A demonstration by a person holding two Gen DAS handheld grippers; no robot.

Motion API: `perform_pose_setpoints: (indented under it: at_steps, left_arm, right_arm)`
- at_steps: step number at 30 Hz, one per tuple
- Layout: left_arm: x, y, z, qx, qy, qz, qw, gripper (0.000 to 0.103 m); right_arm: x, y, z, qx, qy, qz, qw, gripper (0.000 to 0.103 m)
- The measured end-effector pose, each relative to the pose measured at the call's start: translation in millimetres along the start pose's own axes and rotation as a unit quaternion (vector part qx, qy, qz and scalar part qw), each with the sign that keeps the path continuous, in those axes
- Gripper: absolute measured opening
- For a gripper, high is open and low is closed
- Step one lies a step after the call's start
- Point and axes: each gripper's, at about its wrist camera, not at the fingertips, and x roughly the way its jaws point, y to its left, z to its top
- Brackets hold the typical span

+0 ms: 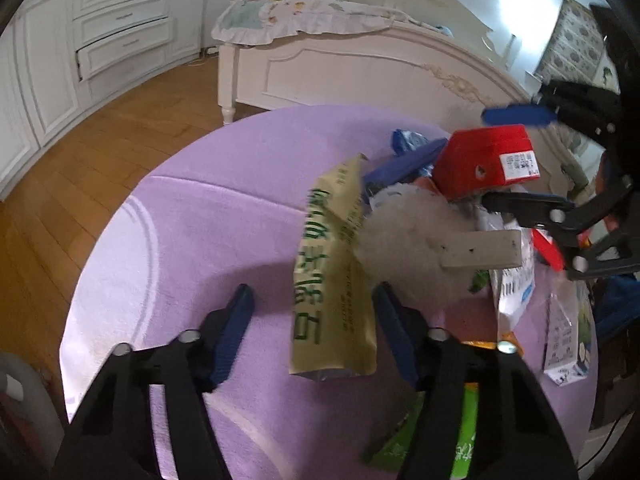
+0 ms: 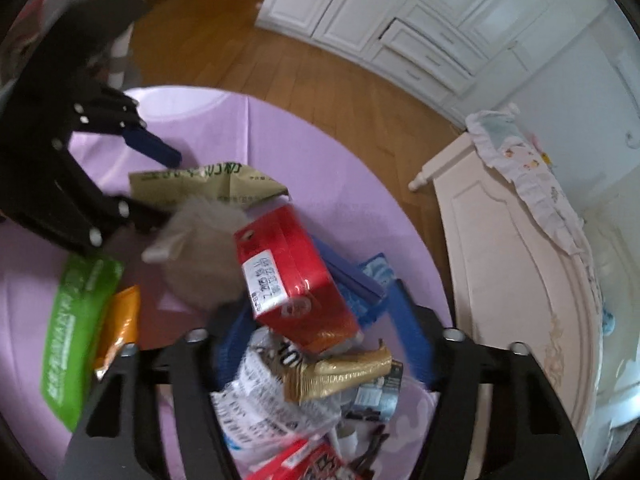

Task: Collect trash
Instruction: 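Grasp the beige packet with the left tool while the right tool grasps the red box, then carry both items over the black bin and open both tools to drop them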

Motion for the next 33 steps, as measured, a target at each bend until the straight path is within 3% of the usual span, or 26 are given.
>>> perform_pose_setpoints:
  at_steps: [1,3,5,9,11,14,15,18,22,24,27,33]
  left_arm:
    - [-0.8,3.1,-0.3,-0.006,-0.001,0.001,1.0000,0.047]
    - [-2.8,11.3,-1.7,-0.020,-0.004,0.002,0.9998,0.036]
    - [-5.1,18.0,-4.4,-0.033,-0.003,-0.014,0.9993,0.017]
    - [-21.5,24.3,-13.2,-0.038,-0.018,-0.009,0.9991,0.013]
    - [-38.3,28.7,-19.2,-0.047,-0.033,-0.008,0.9983,0.013]
    - [-66.6,32.8,-24.8,-0.056,-0.062,-0.007,0.9965,0.013]
    - [-79.2,32.3,-26.7,-0.059,-0.073,-0.013,0.9955,0.013]
    - [-108.8,16.7,-34.3,-0.054,-0.095,-0.030,0.9936,0.013]
    - [-124.1,-36.4,-32.3,-0.023,-0.102,-0.075,0.9917,0.013]
    - [-122.4,-80.3,-30.3,0.001,-0.094,-0.117,0.9887,0.013]
    - [-113.2,-146.6,-32.1,0.047,-0.079,-0.163,0.9824,0.013]
    - [-57.2,-286.4,-37.8,0.120,-0.008,-0.238,0.9637,0.013]
  right_arm:
    - [3.2,3.3,1.8,-0.005,-0.001,0.003,1.000,0.055]
    - [6.4,11.3,4.4,-0.011,-0.006,0.013,1.000,0.038]
    - [3.0,15.5,4.1,0.003,-0.019,0.016,1.000,0.034]
    - [-26.8,8.8,-2.3,0.086,-0.090,0.032,0.992,0.033]
    - [-56.2,4.9,-13.1,0.158,-0.147,0.038,0.976,0.033]
    - [-94.0,4.9,-35.1,0.255,-0.213,0.057,0.941,0.033]
    - [-108.5,7.5,-47.2,0.296,-0.238,0.070,0.922,0.033]
    - [-134.3,15.0,-84.0,0.383,-0.277,0.108,0.875,0.033]
    - [-157.1,19.8,-148.5,0.470,-0.294,0.116,0.824,0.033]
    - [-169.2,18.7,-196.1,0.522,-0.293,0.103,0.794,0.033]
    - [-192.1,18.3,-289.0,0.613,-0.289,0.058,0.733,0.033]
    - [-207.9,23.8,-427.9,0.716,-0.228,-0.050,0.658,0.033]
